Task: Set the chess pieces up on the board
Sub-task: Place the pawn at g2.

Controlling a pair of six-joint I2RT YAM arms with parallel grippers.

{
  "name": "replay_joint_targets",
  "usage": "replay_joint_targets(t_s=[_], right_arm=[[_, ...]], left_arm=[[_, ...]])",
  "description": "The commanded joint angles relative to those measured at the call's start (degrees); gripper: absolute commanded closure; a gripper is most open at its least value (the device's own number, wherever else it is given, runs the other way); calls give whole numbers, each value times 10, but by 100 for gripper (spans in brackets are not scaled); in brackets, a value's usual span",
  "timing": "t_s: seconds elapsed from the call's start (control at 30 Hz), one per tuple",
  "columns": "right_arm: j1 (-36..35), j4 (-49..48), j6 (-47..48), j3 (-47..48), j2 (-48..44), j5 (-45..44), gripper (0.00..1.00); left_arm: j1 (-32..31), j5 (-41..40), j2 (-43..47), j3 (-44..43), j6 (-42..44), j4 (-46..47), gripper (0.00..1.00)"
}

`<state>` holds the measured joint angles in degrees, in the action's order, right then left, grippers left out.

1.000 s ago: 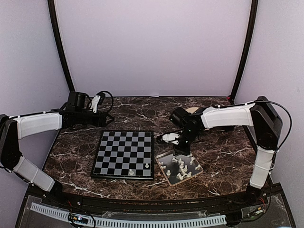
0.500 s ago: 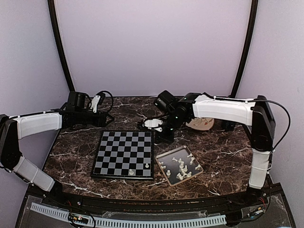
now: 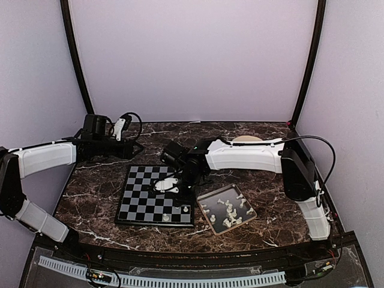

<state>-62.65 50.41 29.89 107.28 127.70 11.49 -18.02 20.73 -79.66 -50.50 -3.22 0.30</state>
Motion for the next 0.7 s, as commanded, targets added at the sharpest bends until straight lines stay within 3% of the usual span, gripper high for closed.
replay_joint_targets(t_s=[0.0,0.67], right_arm=[[-7,12,1,17,8,2,96],[-16,13,-6,27,34,13,95]], left_arm=[[-2,5,20,-11,2,-4,41],[-2,-1,26,-11,4,-7,41]])
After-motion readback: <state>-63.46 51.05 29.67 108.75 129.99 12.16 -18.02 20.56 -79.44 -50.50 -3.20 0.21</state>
